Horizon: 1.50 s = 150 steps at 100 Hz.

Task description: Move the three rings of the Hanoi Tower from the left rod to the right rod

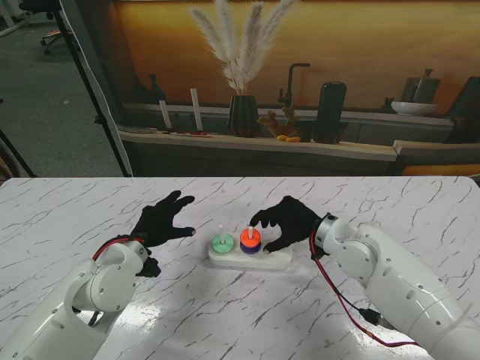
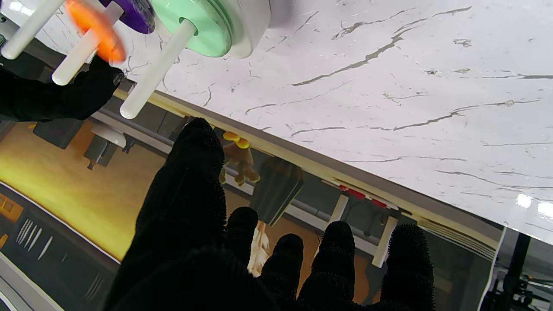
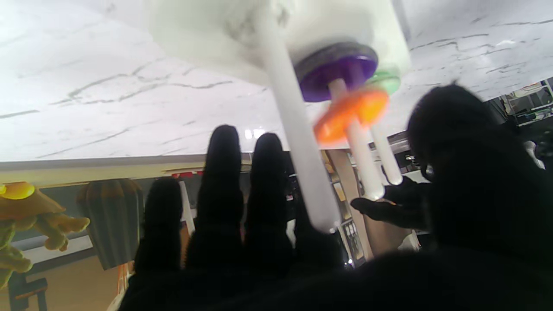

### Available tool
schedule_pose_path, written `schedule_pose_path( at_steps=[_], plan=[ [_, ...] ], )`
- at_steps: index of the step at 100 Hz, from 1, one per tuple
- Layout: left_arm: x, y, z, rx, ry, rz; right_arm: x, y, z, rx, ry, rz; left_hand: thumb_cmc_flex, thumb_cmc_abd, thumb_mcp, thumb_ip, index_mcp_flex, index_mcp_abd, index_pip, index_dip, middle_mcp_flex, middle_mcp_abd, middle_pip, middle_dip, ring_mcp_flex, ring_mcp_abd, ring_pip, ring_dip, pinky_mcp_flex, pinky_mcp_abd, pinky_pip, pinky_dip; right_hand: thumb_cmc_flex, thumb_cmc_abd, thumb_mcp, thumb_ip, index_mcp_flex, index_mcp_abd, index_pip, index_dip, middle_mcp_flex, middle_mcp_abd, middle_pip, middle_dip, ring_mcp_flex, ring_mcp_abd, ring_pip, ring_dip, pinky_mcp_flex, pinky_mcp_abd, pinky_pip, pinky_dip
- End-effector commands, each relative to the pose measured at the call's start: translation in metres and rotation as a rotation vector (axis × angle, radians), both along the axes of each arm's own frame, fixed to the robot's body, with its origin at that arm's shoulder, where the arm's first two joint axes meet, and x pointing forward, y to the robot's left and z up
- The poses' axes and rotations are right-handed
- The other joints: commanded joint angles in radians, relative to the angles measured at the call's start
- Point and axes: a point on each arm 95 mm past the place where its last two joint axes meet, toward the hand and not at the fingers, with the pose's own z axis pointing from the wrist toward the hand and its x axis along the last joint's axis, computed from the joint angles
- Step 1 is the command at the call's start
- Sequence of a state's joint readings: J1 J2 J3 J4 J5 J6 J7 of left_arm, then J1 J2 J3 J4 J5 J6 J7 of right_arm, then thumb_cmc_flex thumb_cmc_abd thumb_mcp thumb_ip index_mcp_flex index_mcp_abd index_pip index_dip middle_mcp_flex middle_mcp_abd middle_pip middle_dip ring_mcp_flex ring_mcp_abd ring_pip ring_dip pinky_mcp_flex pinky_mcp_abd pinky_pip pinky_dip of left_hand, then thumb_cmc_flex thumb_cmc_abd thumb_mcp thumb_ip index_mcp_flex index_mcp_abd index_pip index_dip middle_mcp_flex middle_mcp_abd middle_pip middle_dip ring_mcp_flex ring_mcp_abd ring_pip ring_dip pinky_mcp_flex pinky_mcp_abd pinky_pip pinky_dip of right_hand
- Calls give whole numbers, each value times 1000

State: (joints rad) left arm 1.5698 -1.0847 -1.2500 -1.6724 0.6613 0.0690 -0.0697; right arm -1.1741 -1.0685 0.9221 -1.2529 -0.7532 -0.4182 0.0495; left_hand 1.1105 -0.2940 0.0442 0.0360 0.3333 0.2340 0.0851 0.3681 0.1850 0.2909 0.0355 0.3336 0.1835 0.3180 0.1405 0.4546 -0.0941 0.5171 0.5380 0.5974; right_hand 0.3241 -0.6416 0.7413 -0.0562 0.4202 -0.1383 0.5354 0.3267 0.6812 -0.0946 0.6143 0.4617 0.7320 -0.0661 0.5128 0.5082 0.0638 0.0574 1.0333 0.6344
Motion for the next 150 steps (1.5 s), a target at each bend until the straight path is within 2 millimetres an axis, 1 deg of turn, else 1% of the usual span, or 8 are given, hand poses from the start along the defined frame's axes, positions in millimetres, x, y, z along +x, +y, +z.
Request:
schedule_pose_path(
  at_steps=[1,23,59,71,95,110,127,150],
  plan=[
    [-2,-4,-3,-3,10,-24,-5,-1,-5,2,7,0,32,-13,8,11,4,-6,-1,7,-8,3,-5,-11,-29,-24,-21,-13,-3,8,-46,-3,-46,-26,15,19,-39,0,-26,22,-30,8,-13,-7,-21,5,-19,-9,-25,320,-18,-10],
    [-1,-7,-3,-2,14,-37,-8,-13,-1,24,5,-50,26,-17,7,11,2,-5,-2,6,-9,4,-5,-11,-30,-23,-22,-13,-4,9,-46,-3,-74,-17,30,20,-71,5,-59,15,-49,17,-24,-5,-25,10,-29,-8,-29,324,-27,-8],
    [-5,-24,-13,3,61,-118,-17,-55,8,83,-29,-250,9,-42,5,13,-8,6,-5,7,-9,7,-5,-12,-18,-8,-20,-16,0,16,-47,-2,-67,3,33,13,-61,10,-58,21,-43,24,-16,3,-23,14,-17,2,-27,321,-25,2],
    [-6,-29,-17,4,89,-145,-19,-65,10,119,-56,-315,1,-52,9,15,-1,5,2,12,-12,6,-6,-12,-34,-14,-28,-21,-5,14,-49,-2,-67,7,31,13,-61,8,-57,24,-46,27,-17,2,-27,17,-15,3,-27,322,-25,5],
    [-9,-35,-26,13,169,-221,-23,-82,15,180,-103,-422,-65,-72,-1,13,-21,11,2,23,-55,-1,-18,-18,-65,-18,-46,-33,-26,8,-79,-11,-75,20,29,15,-65,10,-56,25,-49,32,-19,-1,-34,22,-16,2,-32,324,-29,8],
    [-11,-39,-33,19,202,-243,-25,-88,14,185,-104,-446,-76,-79,7,14,-26,14,0,27,-60,-1,-17,-21,-67,-19,-49,-37,-25,8,-94,-13,-75,22,28,15,-60,9,-53,26,-44,31,-16,-1,-32,22,-12,3,-32,325,-29,10],
    [-11,-45,-43,12,208,-253,-27,-91,13,188,-99,-455,-81,-82,18,15,-56,18,-11,28,-57,-1,-13,-20,-57,-18,-43,-36,-13,11,-93,-7,-74,24,28,16,-57,7,-51,27,-35,28,-12,0,-27,22,-9,4,-29,325,-27,12],
    [-7,-51,-51,4,172,-241,-28,-92,12,194,-96,-460,-85,-95,48,12,-46,18,-5,39,-23,-6,-4,-12,-23,-13,-23,-23,13,22,-40,35,-73,26,27,16,-51,7,-49,27,-27,27,-9,1,-23,21,-5,5,-28,326,-26,14]
  ],
)
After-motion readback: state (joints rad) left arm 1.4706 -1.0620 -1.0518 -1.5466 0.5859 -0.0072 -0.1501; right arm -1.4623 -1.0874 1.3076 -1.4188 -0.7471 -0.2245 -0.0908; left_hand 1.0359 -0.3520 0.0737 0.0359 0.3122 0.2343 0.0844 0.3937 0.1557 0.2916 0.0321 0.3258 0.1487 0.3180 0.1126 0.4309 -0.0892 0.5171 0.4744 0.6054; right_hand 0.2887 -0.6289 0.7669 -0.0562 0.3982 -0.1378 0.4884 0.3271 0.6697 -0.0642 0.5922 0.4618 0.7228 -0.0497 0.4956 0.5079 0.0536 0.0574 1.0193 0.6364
